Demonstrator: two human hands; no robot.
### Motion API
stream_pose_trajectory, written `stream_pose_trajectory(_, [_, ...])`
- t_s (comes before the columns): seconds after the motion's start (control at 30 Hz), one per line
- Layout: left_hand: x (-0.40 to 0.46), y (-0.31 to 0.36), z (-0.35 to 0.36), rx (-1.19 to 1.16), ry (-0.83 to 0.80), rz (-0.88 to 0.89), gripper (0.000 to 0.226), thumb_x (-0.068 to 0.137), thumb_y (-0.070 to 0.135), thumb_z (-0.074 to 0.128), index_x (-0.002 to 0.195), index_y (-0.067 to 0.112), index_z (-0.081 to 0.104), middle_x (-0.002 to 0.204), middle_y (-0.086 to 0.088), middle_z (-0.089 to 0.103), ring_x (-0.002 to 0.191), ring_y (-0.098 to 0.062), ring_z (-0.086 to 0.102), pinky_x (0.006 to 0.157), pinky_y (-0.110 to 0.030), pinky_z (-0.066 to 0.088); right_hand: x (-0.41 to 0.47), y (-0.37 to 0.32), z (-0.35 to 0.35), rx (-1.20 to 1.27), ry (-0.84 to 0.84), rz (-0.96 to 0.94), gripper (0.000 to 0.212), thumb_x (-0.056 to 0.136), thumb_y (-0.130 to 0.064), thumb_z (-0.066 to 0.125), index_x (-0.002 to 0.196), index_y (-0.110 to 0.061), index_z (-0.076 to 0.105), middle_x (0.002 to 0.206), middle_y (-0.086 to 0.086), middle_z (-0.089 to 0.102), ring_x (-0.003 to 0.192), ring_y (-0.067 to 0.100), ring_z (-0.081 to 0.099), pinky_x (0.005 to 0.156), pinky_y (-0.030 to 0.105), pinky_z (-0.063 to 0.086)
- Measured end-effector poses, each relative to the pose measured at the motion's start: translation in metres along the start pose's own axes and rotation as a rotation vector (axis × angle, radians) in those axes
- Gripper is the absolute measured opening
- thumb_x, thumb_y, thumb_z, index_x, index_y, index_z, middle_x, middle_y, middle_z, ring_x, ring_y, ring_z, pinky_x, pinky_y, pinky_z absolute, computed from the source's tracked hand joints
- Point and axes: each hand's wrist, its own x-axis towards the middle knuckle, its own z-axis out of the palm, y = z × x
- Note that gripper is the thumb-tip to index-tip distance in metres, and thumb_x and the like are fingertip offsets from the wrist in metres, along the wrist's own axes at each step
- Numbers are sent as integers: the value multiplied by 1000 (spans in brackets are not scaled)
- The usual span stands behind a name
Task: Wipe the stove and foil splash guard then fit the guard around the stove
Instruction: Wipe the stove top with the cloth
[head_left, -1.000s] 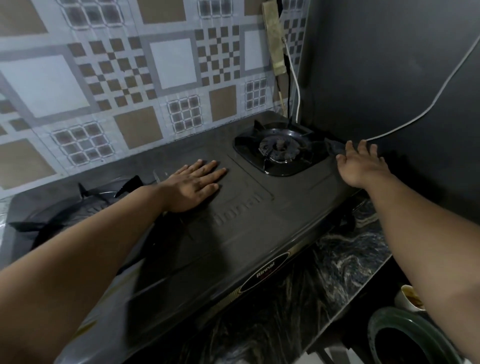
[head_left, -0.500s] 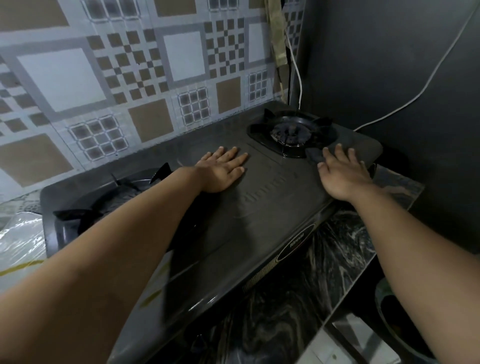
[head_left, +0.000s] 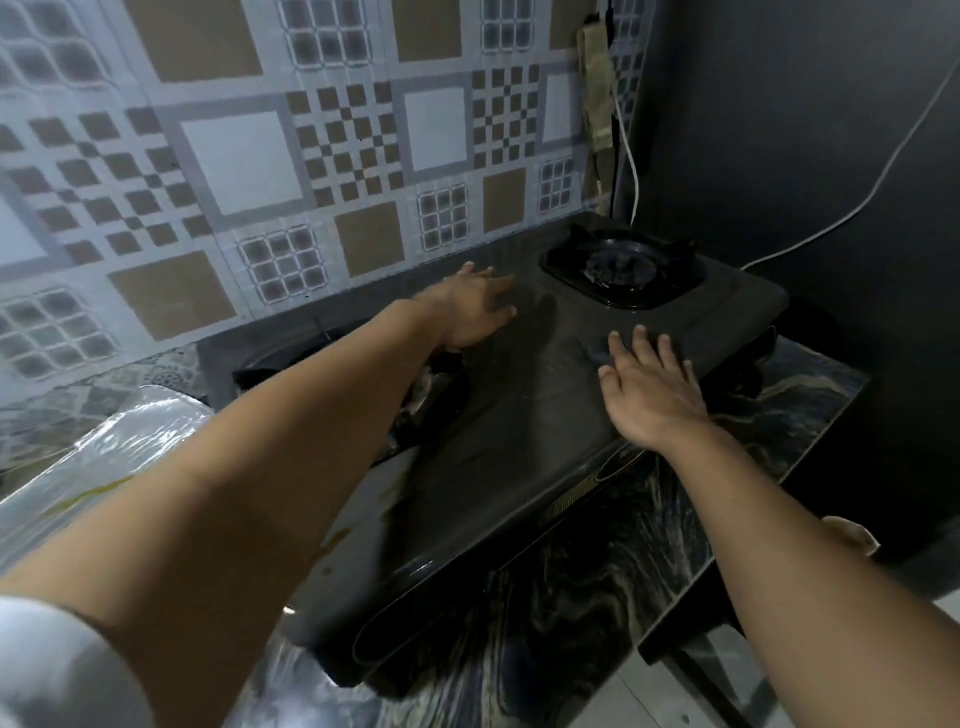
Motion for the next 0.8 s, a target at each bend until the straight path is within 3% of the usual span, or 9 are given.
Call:
stream_pose_trajectory(0.1, [-42,-13,-14,-85,147,-39,60,102,40,43,155,18,28,162,-7,26,151,-28,14,120,-38,13,-8,-5,0,4,-26,-20,59,102,-46,15,156,-28,5,165,-1,-8,150,26,-11,120,50,-2])
stream_pose_trajectory(0.27, [-132,-39,-14,-226,358,-199,53,101,37,50,150,18,41,157,-10,37,147,-29,27,119,-39,25,-15,-9,-1,1,-43,-56,59,101,-46,15,156,-28,5,165,-1,-8,150,27,-10,120,51,-1])
stream_pose_trajectory(0.47, [-228,-50,21,-473,771,-467,48,91,34,54,136,16,58,140,-6,57,130,-21,52,112,-38,38,-26,-14,-1,-13,-61,-136,58,101,-45,15,156,-28,7,165,0,-8,150,26,-10,120,52,-1])
stream_pose_trajectory(0.63, [-268,-44,78,-991,789,-657,63,94,44,55,150,19,40,149,6,45,134,-10,44,112,-30,35,-34,-18,1,-23,-61,-196,59,101,-46,16,156,-27,9,165,1,-6,150,28,-8,119,53,0])
stream_pose_trajectory(0.73, [-268,-28,101,-1303,740,-655,57,104,24,46,156,21,23,150,12,36,125,-7,48,94,-16,45,-39,-21,2,-28,-55,-222,58,101,-45,17,156,-26,11,165,2,-4,150,29,-6,119,54,2])
stream_pose_trajectory(0.8, [-265,-22,109,-1446,735,-611,59,105,19,42,157,30,15,151,12,38,118,-8,56,93,-24,50,-42,-24,4,-28,-49,-241,58,101,-45,17,156,-27,11,165,2,-3,150,29,-6,119,55,2])
